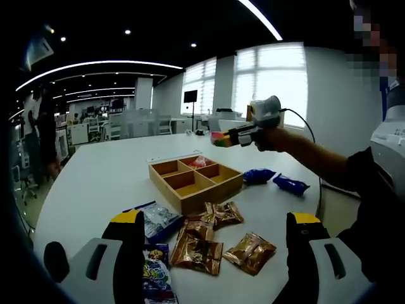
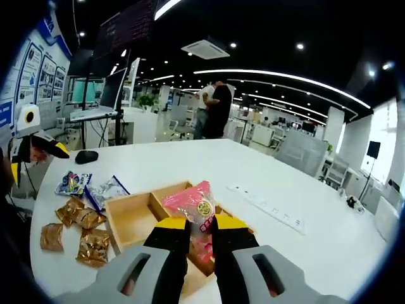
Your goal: Pick up the scattered marshmallows, QQ candies, Oreo cookies, and mixed nuts on the table and sort them into separate containers
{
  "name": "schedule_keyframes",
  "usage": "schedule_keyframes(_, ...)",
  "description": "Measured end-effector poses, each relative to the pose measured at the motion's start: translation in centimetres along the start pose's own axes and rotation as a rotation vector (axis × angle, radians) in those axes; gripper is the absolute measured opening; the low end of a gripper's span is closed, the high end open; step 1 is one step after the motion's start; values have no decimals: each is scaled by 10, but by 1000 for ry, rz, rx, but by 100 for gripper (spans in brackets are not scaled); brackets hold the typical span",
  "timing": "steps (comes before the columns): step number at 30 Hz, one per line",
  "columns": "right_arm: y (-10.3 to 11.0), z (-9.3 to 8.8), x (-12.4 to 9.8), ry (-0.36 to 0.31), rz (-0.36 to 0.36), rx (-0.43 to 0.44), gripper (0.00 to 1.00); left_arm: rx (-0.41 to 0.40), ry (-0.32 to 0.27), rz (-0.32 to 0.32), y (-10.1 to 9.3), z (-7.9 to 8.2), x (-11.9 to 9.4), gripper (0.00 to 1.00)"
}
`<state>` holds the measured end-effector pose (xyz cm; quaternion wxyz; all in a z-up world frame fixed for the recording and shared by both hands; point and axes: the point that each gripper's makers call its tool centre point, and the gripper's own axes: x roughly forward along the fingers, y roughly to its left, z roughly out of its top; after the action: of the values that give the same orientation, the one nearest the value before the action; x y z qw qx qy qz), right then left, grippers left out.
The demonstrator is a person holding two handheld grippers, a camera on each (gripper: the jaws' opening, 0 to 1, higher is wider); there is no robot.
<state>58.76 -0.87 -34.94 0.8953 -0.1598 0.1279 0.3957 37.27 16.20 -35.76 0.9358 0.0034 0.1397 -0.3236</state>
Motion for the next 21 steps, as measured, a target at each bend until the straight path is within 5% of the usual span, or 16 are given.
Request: schedule_keyframes(21,-19,-28,69,80,-21,-6,10,5,-3,18,4,0,-7,96)
